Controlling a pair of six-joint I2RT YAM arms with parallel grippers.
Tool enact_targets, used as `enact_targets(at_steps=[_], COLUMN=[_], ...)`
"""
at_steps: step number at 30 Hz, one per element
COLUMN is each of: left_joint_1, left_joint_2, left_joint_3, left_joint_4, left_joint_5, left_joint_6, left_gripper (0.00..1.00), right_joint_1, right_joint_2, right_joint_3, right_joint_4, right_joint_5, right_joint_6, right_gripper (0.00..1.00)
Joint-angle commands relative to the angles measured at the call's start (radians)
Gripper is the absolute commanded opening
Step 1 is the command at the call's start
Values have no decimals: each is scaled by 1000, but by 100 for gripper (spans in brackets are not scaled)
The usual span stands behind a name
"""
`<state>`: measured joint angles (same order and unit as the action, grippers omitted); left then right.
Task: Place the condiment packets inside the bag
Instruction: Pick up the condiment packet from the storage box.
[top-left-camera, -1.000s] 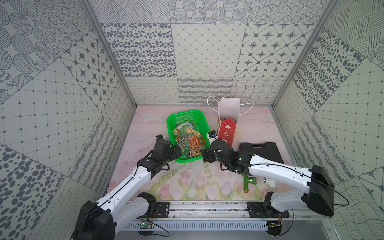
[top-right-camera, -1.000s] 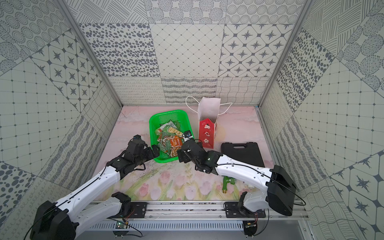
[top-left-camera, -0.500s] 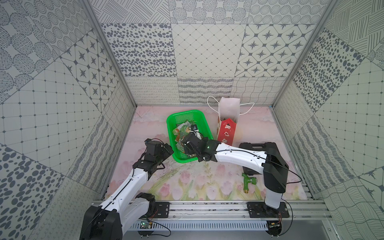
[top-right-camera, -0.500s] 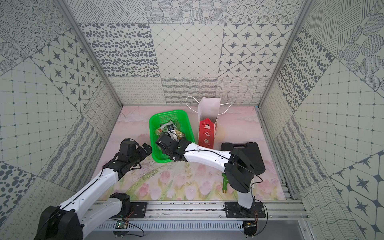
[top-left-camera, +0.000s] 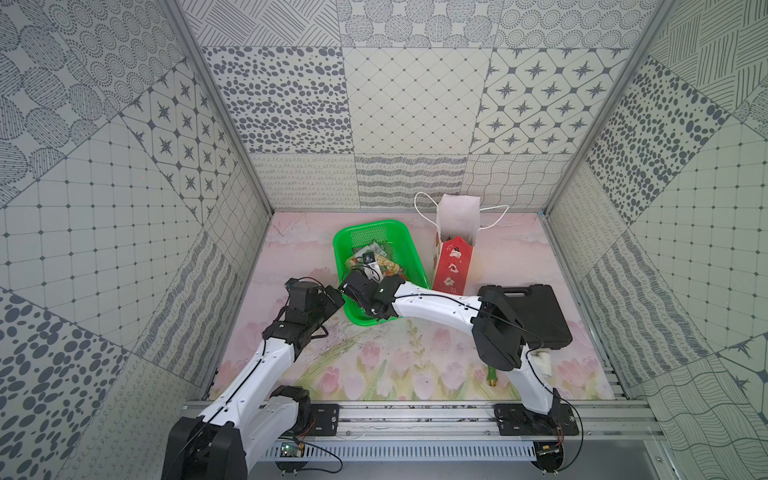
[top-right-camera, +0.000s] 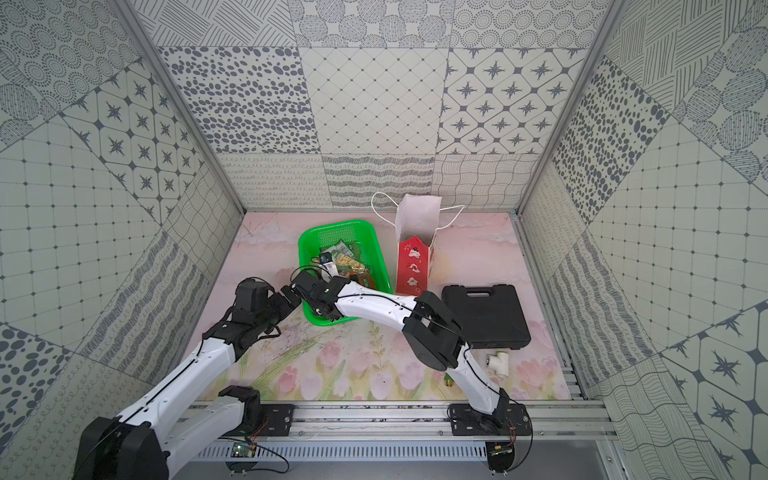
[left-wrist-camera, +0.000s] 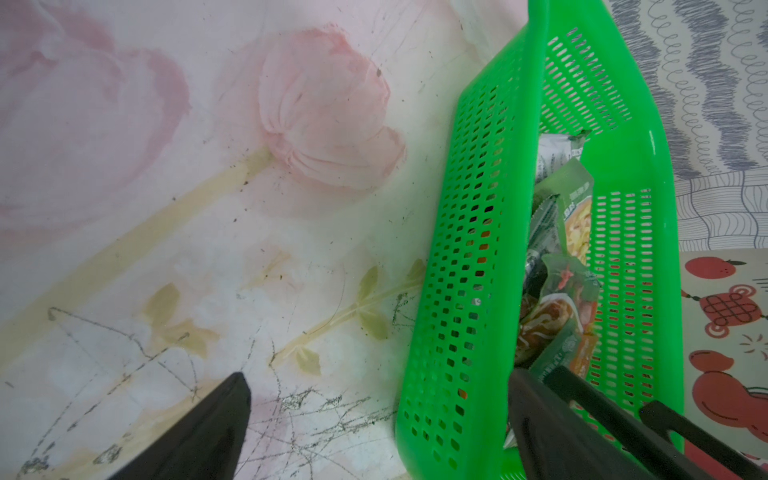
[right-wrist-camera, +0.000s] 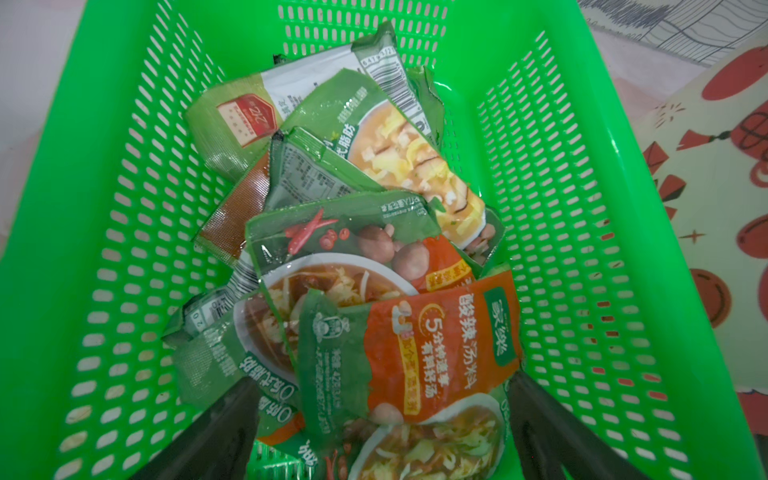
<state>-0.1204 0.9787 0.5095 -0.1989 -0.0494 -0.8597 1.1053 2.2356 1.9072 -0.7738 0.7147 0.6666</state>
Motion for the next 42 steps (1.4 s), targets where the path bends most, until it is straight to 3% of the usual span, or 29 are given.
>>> enact_targets(at_steps=[1, 9, 14, 27, 42], left_joint_1=[8, 11, 13, 11, 13], left_joint_2=[-7, -3, -3, -10, -8], left_joint_3=[-3, -2, -1, -2, -4], left_joint_4=[9, 14, 15, 20, 30], left_joint_5=[14, 18, 18, 25, 40], left_joint_6=[-4, -2, -1, 2, 3], left_gripper=[100, 100, 99, 100, 100], right_joint_1=[7, -17, -22, -25, -48], right_joint_2=[70, 133, 111, -78, -193], right_joint_3=[100, 176, 170, 0, -135], right_joint_4=[-116, -229, -269, -278, -278], right_joint_5=[62, 105, 154, 207, 149], right_joint_6=[25, 75, 90, 152, 205], right_gripper=[94, 80, 76, 74, 60])
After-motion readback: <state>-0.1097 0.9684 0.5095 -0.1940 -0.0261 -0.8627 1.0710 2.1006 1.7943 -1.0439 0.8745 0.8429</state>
